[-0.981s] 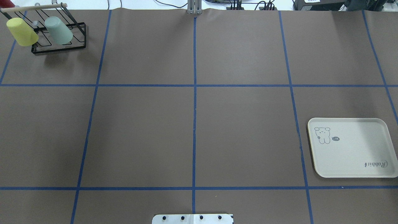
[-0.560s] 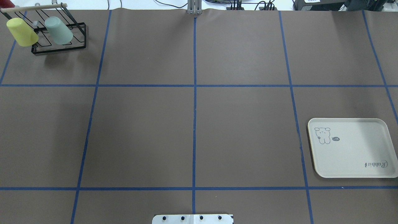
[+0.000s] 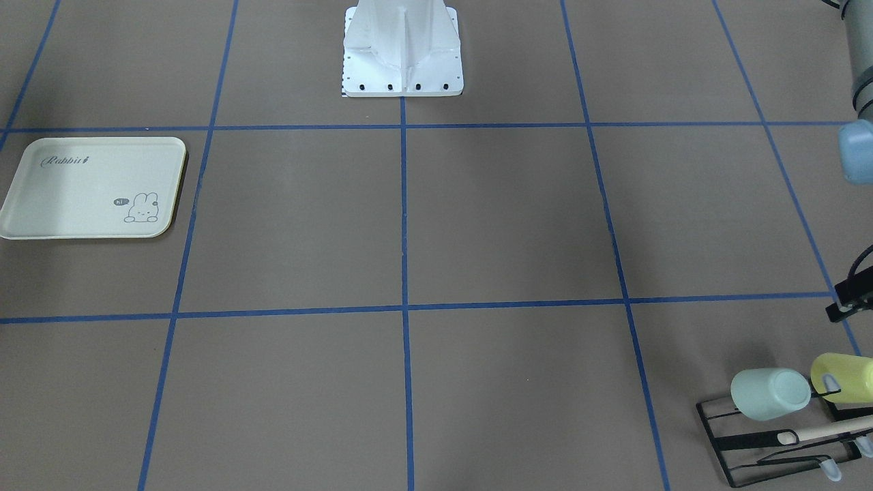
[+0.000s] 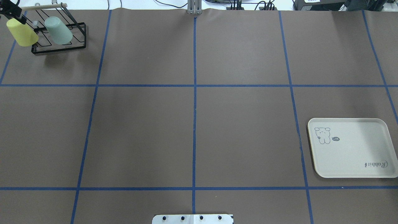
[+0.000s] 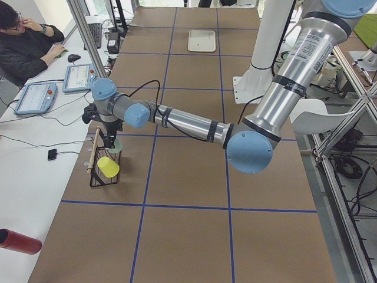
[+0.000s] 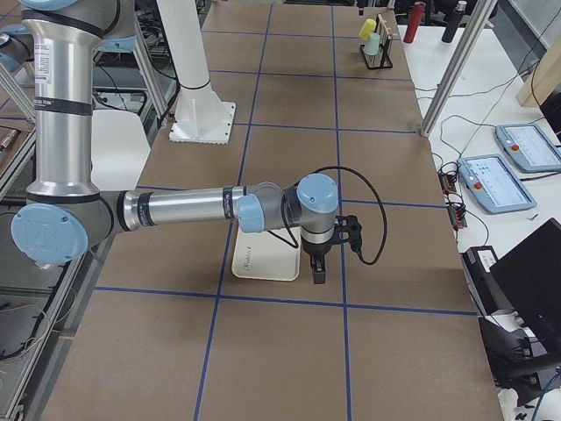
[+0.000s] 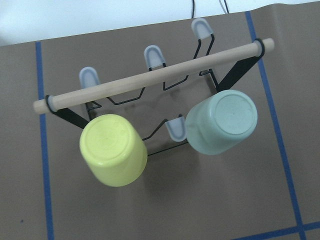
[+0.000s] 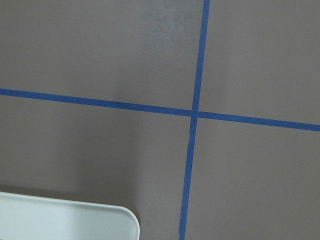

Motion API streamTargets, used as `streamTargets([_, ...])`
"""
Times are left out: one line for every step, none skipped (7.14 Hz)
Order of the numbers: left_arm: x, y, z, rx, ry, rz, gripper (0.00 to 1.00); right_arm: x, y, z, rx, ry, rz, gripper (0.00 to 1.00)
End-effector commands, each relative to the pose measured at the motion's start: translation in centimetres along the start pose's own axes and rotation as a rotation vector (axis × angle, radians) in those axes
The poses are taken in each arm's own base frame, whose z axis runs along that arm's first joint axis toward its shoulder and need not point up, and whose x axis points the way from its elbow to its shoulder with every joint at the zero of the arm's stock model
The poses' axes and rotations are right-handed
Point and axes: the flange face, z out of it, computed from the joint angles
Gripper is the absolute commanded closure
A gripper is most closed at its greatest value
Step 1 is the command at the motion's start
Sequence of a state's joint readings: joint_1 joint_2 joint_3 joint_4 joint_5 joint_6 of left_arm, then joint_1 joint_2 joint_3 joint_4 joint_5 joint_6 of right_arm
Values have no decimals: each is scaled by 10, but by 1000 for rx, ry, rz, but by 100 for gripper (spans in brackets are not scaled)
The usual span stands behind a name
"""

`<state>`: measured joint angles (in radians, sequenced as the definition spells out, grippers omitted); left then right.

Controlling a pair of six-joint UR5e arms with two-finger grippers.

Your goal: Left arm grabs green cup and hands to right arm on tray

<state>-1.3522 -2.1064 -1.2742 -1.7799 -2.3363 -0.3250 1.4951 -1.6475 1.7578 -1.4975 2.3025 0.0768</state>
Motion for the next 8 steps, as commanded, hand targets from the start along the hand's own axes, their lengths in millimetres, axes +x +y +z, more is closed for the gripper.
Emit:
streamTargets([45, -39, 26, -41, 3, -83, 0, 0, 0, 1, -2, -2, 0, 0])
streamTargets([59, -38, 43, -59, -8, -89, 0, 0, 0, 1, -2, -2, 0, 0])
streamTargets([66, -41, 54, -46, -41, -69, 0, 0, 0, 1, -2, 0, -1, 0])
streamTargets([71, -50, 65, -38, -87, -60, 0, -1, 0, 1, -3, -2, 0, 0])
streamTargets([69, -52, 68, -42, -93, -65, 0, -1, 0, 1, -3, -2, 0, 0])
streamTargets([67, -51, 71, -46, -99, -67, 0, 0, 0, 1, -2, 0, 0, 0])
streamTargets([65, -52, 75, -39, -113, -63, 0, -1, 0, 1, -3, -2, 0, 0])
streamTargets([67, -54, 78, -35, -133, -58, 0, -1, 0, 1, -3, -2, 0, 0])
